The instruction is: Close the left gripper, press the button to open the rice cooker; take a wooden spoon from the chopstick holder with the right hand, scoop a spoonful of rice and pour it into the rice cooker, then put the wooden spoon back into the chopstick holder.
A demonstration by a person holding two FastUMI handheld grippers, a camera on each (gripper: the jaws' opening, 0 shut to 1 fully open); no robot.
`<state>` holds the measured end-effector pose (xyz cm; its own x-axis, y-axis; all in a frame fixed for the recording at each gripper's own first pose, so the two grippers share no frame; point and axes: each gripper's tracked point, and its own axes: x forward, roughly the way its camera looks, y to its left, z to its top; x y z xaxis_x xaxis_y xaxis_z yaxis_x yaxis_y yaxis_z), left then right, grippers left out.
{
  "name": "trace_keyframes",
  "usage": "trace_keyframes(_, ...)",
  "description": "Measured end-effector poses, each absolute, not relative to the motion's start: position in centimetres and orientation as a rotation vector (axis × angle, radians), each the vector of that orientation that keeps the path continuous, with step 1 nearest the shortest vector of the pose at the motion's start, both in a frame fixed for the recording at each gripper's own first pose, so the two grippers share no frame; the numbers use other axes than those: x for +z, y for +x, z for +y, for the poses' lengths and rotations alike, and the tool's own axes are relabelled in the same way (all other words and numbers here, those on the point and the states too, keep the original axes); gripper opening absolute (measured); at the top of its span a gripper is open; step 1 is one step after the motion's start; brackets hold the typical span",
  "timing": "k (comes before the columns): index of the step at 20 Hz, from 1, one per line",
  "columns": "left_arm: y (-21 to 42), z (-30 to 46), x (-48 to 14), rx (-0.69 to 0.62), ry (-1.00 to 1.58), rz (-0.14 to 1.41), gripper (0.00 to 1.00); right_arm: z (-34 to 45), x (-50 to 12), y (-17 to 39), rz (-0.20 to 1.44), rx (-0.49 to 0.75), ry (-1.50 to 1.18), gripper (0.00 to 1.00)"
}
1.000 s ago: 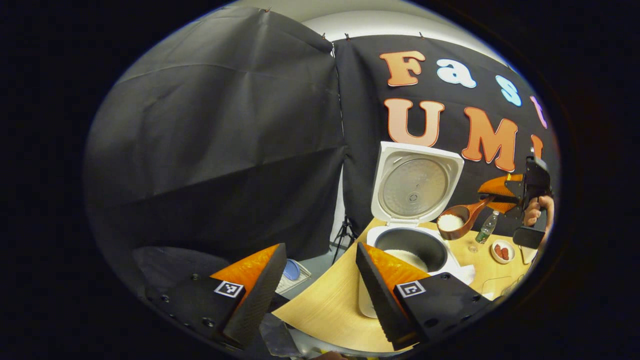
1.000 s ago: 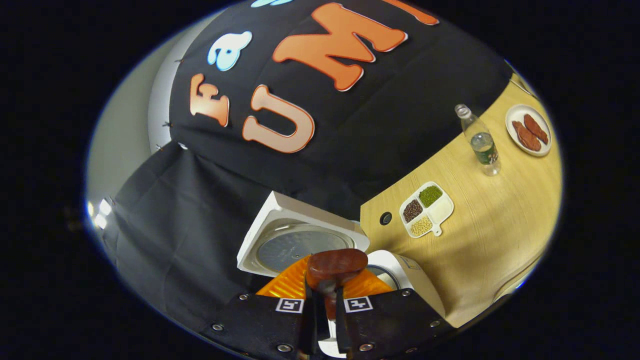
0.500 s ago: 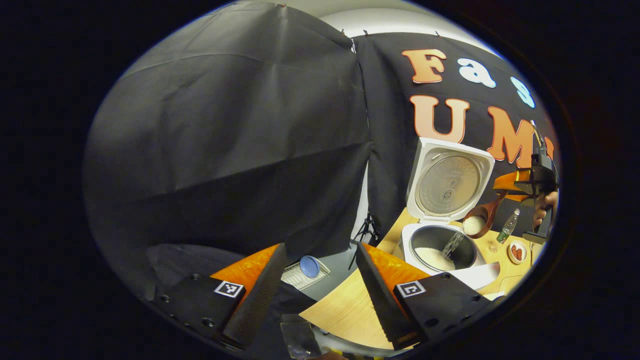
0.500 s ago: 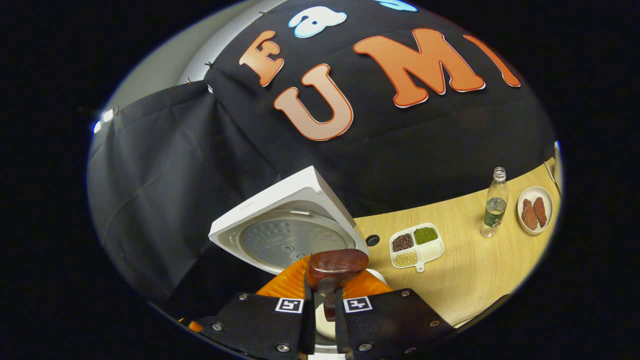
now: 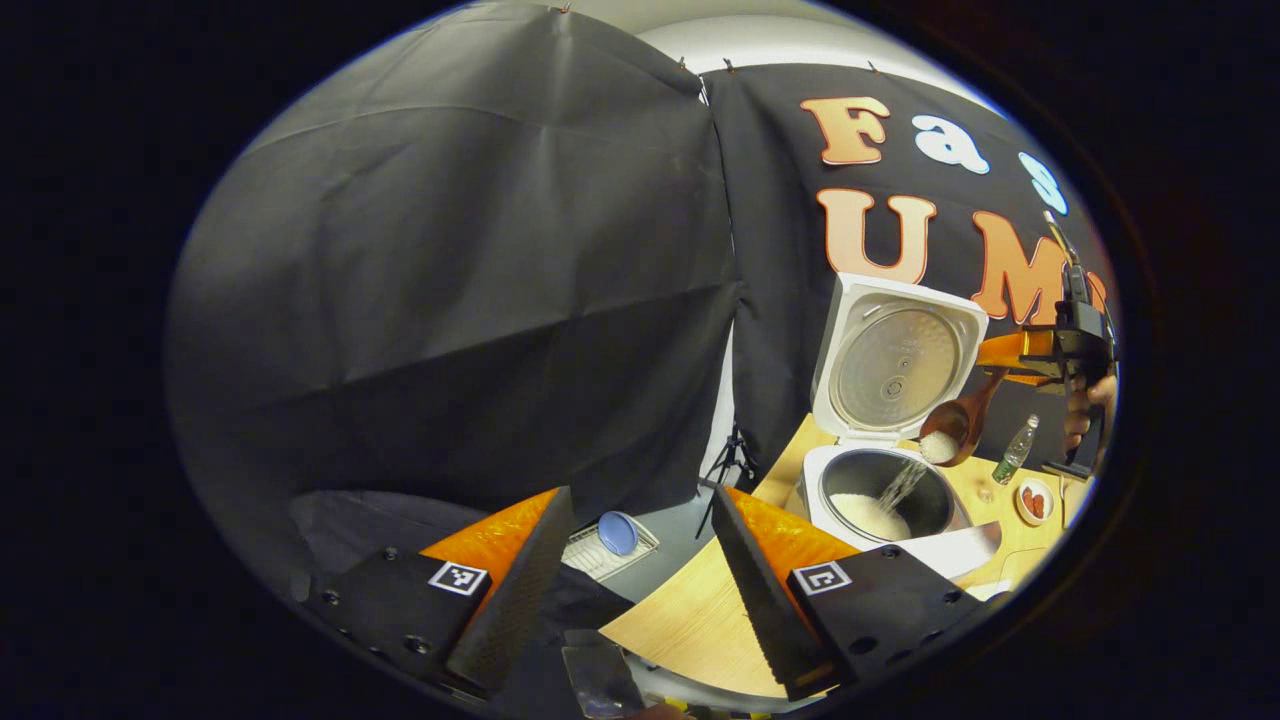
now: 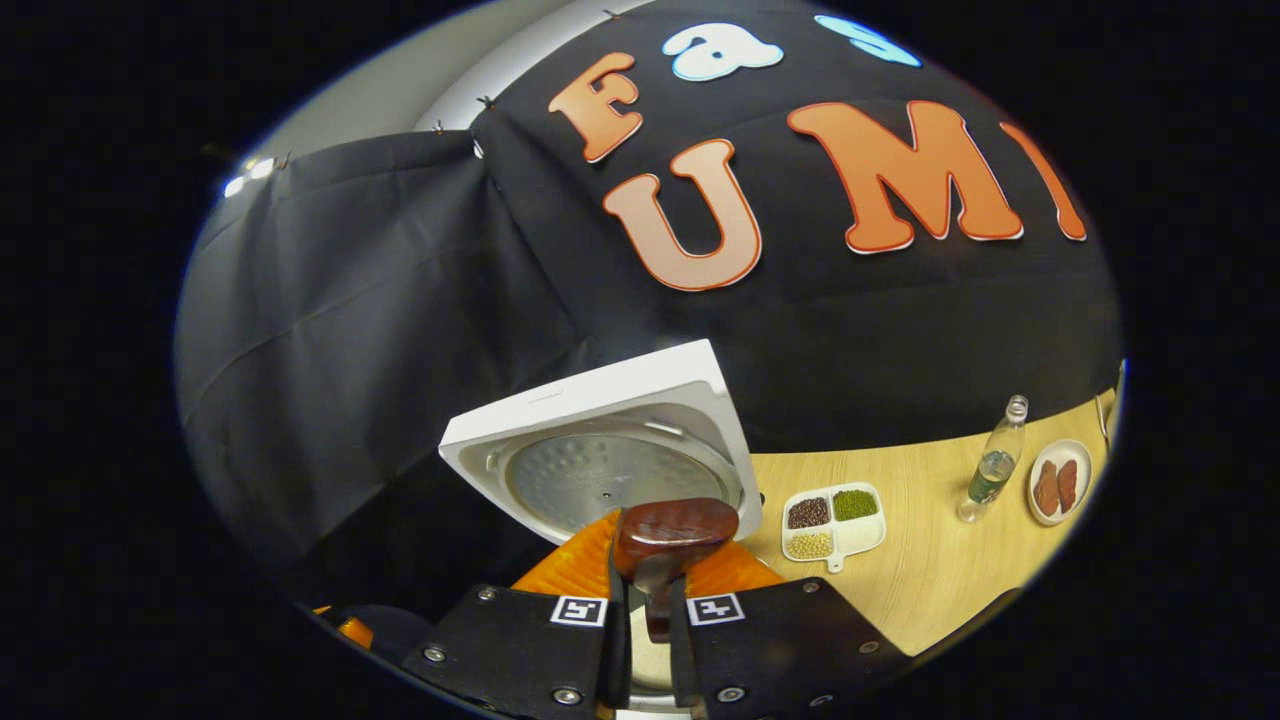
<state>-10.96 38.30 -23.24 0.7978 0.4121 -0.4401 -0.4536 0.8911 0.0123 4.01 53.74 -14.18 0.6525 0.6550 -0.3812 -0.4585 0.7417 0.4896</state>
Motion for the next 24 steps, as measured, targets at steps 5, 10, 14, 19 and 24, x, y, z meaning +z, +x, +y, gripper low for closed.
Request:
trace_keyframes(5,-10.7,37.7,-23.5,0.455,-0.101,0.455,0.95,55.1,-13.2,3.2,0.486,0.707,0.225,0.15)
trace_keyframes(10,-10.4,37.5,-23.8,0.447,-0.091,0.460,0.95,56.7,-11.3,2.2,0.378,0.776,0.093,0.15)
trace_keyframes(14,-10.3,38.2,-23.3,0.463,-0.050,0.441,0.96,57.7,-10.4,1.1,0.293,0.829,-0.003,0.15)
trace_keyframes(19,-10.4,37.7,-23.1,0.454,-0.072,0.444,0.95,58.3,-10.3,-0.2,0.229,0.883,-0.098,0.15)
trace_keyframes(24,-9.8,36.2,-22.2,0.444,-0.050,0.421,0.95,55.9,-9.9,0.4,0.257,0.871,-0.002,0.15)
